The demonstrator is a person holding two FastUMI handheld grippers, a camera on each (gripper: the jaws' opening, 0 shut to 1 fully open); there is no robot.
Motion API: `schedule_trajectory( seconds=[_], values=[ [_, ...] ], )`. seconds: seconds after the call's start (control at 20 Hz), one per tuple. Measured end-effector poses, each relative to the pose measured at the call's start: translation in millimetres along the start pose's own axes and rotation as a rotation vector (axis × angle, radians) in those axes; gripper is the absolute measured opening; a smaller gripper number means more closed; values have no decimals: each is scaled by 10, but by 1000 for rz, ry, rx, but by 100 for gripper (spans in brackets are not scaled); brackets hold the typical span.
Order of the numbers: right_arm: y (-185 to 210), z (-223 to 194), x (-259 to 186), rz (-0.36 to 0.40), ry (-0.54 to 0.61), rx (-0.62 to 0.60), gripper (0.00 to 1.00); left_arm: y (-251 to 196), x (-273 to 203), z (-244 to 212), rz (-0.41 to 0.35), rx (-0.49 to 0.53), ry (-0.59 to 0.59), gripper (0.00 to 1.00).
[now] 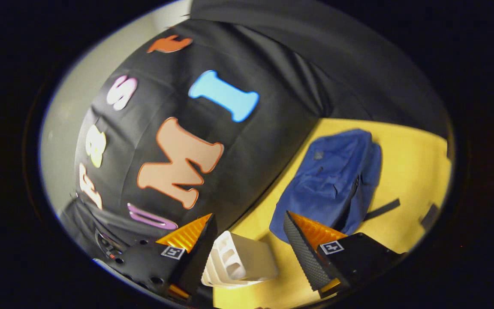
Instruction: Open the schoolbag, grab two books from the bookshelf and put them into the schoolbag.
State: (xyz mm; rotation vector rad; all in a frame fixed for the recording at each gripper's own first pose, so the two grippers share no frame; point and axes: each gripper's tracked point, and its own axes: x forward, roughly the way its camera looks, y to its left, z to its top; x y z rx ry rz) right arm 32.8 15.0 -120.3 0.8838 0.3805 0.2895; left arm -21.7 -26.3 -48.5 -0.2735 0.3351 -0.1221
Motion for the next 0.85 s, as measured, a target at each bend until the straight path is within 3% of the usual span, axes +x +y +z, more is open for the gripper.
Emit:
schedule_trajectory(
  seconds=[0.2,0.5,0.75,0.8,0.85],
  values=[
    [386,49,-271,-3,-162,-215,98,219,-197,150,48,83,-52,95],
    [674,34,-619,-87,-271,-424,97,277,-340,12,13,123,-29,94],
    [779,32,-688,-124,-329,-480,98,182,-382,-220,-78,126,45,95],
    [785,51,-724,-129,-341,-481,90,168,-384,-202,-91,136,43,95],
    [786,24,-755,-138,-347,-484,89,162,-396,-199,-102,147,41,95]
  ],
)
